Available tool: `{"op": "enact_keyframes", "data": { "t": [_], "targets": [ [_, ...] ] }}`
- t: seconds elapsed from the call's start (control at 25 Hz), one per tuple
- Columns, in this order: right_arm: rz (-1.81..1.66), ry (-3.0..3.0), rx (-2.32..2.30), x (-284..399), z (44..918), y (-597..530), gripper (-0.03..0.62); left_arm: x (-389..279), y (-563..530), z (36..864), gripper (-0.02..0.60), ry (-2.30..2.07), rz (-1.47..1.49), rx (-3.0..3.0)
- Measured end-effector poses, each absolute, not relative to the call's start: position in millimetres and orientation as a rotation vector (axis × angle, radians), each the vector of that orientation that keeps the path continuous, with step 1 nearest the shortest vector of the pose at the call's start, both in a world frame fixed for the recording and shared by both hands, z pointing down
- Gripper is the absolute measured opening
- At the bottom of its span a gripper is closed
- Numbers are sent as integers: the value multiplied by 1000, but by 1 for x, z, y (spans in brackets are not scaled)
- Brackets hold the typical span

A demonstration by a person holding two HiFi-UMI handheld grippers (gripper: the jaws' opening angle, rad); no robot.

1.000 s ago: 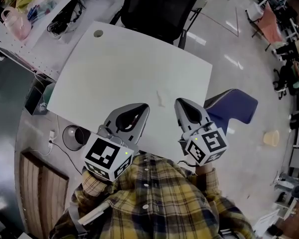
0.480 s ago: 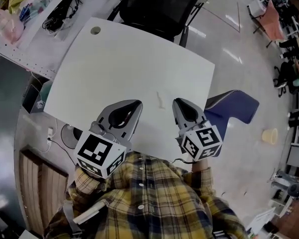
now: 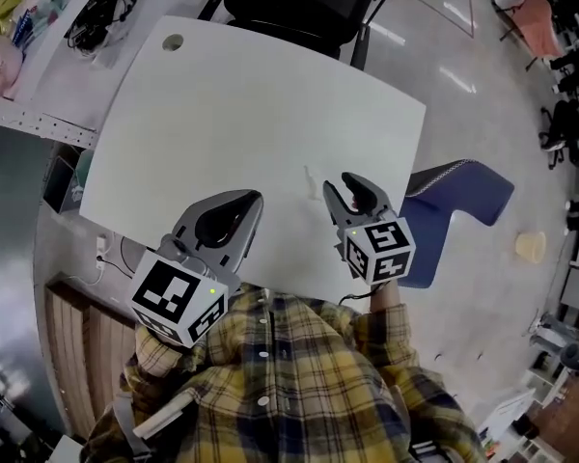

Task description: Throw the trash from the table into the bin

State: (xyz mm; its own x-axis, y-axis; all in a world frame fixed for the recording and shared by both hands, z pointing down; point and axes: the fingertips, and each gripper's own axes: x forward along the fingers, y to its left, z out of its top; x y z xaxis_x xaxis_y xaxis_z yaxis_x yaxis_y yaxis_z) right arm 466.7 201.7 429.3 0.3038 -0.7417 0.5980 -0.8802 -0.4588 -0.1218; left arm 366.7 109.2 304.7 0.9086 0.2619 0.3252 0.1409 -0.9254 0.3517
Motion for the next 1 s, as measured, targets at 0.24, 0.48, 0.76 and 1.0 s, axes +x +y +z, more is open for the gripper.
{"op": "enact_keyframes", "data": {
  "t": [0.24, 0.48, 0.76, 1.0],
  "targets": [
    [996, -1459, 2287, 470, 472, 199, 160, 368, 98, 323, 8, 264, 596, 2733],
    [1074, -1403, 2269, 474, 513, 199, 164, 365, 93, 338, 8, 245, 640, 2715],
    [1143, -1339, 2244, 474, 550, 206, 164, 358, 92, 353, 8, 237, 675, 2695],
    [1143, -1310, 2233, 474, 557, 207, 164, 356, 89, 357, 8, 227, 689, 2679]
  ]
}}
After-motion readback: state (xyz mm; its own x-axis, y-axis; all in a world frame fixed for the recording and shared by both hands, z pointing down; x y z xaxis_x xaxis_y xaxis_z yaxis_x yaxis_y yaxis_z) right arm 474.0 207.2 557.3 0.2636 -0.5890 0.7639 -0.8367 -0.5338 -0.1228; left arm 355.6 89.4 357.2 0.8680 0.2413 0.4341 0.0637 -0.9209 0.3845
